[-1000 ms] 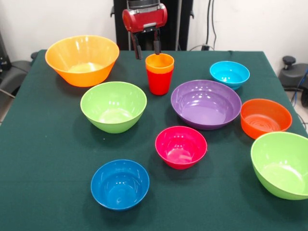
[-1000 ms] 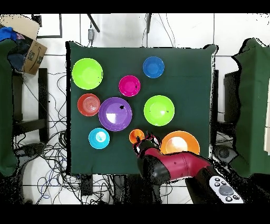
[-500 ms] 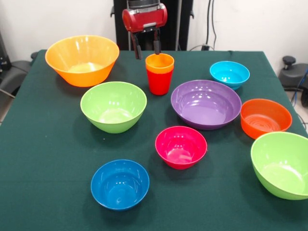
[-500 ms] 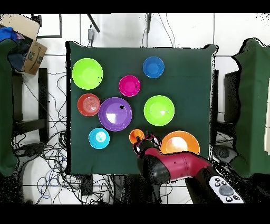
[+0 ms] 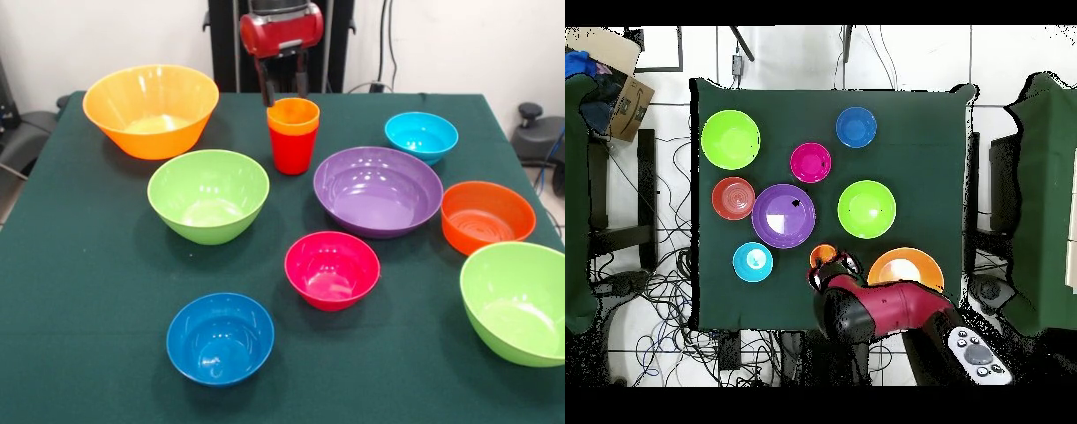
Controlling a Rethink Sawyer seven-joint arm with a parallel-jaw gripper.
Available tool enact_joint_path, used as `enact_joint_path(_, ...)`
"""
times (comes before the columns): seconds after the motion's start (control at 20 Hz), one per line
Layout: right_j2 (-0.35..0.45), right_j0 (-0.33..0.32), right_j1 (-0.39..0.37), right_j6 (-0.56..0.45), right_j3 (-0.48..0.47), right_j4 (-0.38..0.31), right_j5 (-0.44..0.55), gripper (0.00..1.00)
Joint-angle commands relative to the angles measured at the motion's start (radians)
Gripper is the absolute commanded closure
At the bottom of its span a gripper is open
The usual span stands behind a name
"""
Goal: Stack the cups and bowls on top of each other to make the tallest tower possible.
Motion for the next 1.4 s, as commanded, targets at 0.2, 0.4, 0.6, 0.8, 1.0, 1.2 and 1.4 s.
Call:
enact_joint_path(0.2,-0.050,0.209,0.103,0.179,-0.165,0.123,0.171,0.00)
enact_joint_path(0.4,-0.049,0.225,0.099,0.167,-0.175,0.168,0.210,0.00)
enact_joint_path(0.6,-0.044,0.223,0.087,0.154,-0.167,0.192,0.214,0.00)
enact_joint_path(0.8,-0.050,0.240,0.086,0.157,-0.163,0.215,0.213,0.00)
enact_joint_path(1.0,-0.070,0.252,0.095,0.166,-0.143,0.223,0.186,0.00)
enact_joint_path(1.2,-0.099,0.260,0.142,0.173,-0.139,0.201,0.116,0.00)
enact_joint_path(1.4,-0.123,0.278,0.194,0.187,-0.144,0.193,0.053,0.00)
